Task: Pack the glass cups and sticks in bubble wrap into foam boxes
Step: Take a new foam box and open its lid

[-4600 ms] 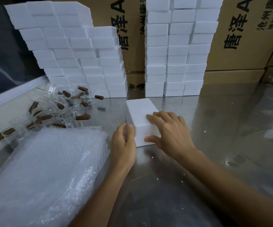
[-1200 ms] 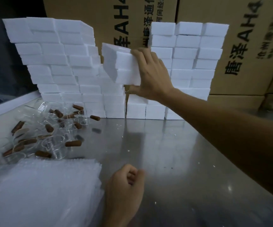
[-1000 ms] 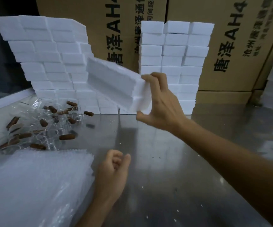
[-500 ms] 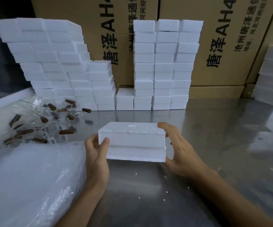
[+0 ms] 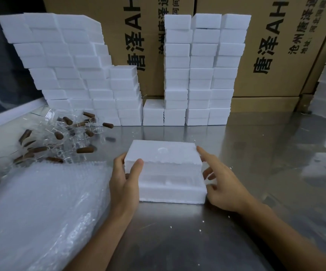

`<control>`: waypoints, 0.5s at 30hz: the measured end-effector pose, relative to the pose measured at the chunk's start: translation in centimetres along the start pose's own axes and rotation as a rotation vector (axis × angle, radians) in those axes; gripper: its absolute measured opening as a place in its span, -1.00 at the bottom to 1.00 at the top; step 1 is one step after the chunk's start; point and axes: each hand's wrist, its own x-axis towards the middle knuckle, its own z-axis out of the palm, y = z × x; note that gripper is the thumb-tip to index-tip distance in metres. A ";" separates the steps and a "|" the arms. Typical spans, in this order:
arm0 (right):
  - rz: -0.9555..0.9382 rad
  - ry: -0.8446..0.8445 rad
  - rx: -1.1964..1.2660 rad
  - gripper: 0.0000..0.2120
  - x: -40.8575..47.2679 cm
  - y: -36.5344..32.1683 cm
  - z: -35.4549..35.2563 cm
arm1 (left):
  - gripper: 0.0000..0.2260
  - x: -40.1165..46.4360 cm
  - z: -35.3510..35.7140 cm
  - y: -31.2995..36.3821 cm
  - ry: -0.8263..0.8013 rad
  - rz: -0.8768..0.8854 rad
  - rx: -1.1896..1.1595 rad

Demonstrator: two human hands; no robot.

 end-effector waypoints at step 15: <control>0.267 -0.035 0.375 -0.48 0.5 -0.8 0.2 | -0.69 0.5 -0.8 1.2 -0.308 -0.167 0.030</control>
